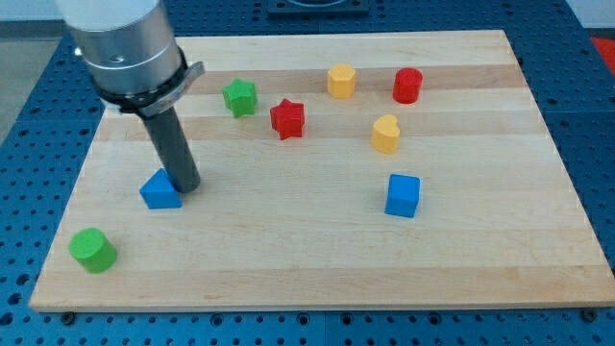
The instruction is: Move blue triangle to the green circle
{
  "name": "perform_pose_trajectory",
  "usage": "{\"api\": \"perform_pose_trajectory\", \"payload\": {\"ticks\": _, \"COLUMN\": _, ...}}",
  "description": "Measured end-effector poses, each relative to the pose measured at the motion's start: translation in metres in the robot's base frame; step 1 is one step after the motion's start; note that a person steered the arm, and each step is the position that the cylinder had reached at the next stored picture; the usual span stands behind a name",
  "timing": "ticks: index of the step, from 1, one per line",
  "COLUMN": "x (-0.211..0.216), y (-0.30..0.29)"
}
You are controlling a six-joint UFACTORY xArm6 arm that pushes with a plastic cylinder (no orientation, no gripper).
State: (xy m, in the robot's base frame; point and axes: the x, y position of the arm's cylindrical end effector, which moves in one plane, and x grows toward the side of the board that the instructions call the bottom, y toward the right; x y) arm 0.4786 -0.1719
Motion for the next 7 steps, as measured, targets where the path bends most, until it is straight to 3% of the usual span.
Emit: {"api": "perform_pose_trajectory", "payload": {"ticks": 7, "x": 0.02, "y": -0.089}}
